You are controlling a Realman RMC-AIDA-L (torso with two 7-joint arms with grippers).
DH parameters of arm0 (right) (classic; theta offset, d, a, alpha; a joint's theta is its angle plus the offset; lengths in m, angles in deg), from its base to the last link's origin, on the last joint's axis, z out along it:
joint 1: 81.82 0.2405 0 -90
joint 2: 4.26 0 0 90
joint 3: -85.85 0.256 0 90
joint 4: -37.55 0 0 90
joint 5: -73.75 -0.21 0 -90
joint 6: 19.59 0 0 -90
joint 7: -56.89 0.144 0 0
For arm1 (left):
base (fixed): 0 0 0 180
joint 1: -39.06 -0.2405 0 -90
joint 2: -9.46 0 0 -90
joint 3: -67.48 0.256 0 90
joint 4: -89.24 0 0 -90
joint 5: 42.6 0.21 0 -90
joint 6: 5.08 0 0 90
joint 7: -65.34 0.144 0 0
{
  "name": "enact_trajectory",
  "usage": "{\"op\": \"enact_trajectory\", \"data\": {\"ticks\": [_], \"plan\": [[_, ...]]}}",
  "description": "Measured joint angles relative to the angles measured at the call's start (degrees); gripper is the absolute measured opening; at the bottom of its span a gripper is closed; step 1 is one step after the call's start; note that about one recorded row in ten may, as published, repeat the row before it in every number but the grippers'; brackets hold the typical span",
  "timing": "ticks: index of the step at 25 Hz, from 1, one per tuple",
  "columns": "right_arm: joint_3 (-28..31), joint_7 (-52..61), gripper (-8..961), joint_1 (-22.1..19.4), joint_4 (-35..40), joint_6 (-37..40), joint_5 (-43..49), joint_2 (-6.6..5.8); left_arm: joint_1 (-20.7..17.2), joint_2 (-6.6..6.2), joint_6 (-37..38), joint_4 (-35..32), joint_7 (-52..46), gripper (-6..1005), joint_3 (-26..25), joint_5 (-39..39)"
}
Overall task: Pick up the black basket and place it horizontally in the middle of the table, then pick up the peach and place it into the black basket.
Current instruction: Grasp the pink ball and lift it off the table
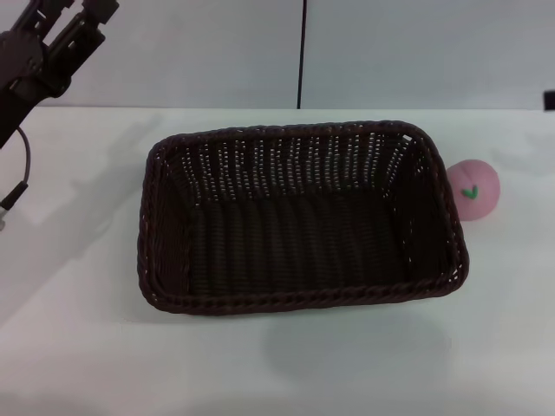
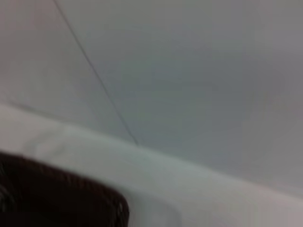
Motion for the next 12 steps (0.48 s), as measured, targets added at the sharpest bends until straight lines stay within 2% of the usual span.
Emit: {"op": "enact_trajectory", "data": {"ticks": [3,9,12], "plan": [[-2.5,0.0,748,1.9,-2.6,-0.3,3.3,-0.2,0.2,-0.03,-0.2,0.3,0.0,787,0.0,0.0],[-9.4,0.2,833,4.1,-6.8,-3.9,8.0,0.47,0.2,0.0,-0.8,1.3,0.1,783,0.0,-0.1],[-11.8,0.2,828,5.4,-10.0,-6.0,9.3,0.62,0.1,-0.01,-0.8,1.5,0.1,781,0.0,-0.2]]}}
